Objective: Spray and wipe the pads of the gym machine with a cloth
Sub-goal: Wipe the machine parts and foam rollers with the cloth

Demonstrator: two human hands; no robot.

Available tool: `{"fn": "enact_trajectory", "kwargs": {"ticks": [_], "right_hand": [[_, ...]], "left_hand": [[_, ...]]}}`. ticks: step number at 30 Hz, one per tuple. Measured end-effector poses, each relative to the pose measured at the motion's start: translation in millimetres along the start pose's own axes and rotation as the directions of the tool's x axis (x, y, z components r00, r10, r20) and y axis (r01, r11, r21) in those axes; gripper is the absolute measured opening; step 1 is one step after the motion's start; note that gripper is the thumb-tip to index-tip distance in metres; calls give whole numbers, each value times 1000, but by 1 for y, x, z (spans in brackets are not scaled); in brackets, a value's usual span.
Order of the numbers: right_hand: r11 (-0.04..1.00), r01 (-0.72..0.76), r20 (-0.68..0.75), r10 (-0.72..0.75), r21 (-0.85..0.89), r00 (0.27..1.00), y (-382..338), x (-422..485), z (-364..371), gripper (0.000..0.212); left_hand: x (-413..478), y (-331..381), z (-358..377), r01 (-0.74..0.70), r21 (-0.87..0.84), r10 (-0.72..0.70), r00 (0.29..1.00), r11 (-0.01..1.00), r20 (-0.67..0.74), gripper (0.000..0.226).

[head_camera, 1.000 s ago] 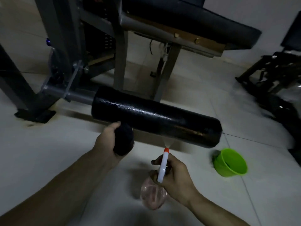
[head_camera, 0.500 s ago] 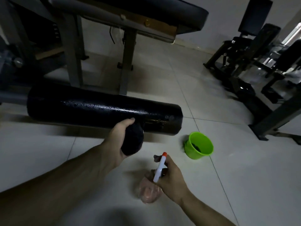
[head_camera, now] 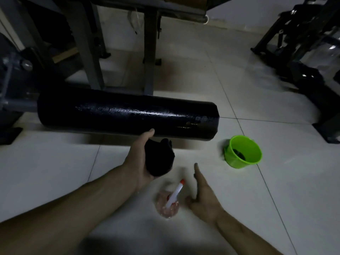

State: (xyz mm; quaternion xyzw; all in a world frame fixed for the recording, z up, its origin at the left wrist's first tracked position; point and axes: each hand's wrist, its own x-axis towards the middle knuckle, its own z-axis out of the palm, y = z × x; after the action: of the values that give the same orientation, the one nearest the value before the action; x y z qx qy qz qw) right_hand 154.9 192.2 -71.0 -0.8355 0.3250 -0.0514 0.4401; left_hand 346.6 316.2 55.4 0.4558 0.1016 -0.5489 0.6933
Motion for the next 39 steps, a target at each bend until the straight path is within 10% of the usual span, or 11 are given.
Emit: {"fn": "enact_trajectory", "kwargs": {"ticks": [6, 12, 14, 16, 18, 20, 23, 29, 39], "right_hand": [[889, 424, -372, -341, 170, 863, -77, 8, -62, 60], [862, 455, -645, -219, 224, 732, -64, 49, -82, 47], [870, 435, -727, -143, 231, 672, -54, 65, -103, 44], [892, 435, -762, -198, 120, 617, -56, 78, -121, 45], [904, 421, -721, -343, -79, 602, -63, 88, -127, 46], [877, 362, -568, -481, -317, 668, -69, 101, -120, 49], [823, 336, -392, -526, -458, 754, -72, 114, -100, 61], [765, 386, -357, -602, -516, 715, -100, 119, -69, 68], [563, 599, -181, -797, -570, 577, -190, 152, 28, 55]], "left_hand": [[12, -1, 73, -42, 100, 20, 977, 994, 211, 55], [23, -2, 123, -126, 527, -3, 971, 840, 238, 60], [21, 4, 104, -355, 680, 259, 935, 642, 243, 40], [20, 17, 69, -578, 799, 537, 733, 166, 419, 48], [22, 39, 31, -535, 795, 640, 510, -287, 575, 47], [21, 64, -4, -440, 785, 711, 366, -436, 601, 54], [20, 99, -56, -257, 876, 848, 247, -409, 469, 80], [17, 131, -146, -230, 969, 973, 227, 86, -32, 137], [21, 138, -200, -519, 826, 942, 335, 219, -40, 106]]}}
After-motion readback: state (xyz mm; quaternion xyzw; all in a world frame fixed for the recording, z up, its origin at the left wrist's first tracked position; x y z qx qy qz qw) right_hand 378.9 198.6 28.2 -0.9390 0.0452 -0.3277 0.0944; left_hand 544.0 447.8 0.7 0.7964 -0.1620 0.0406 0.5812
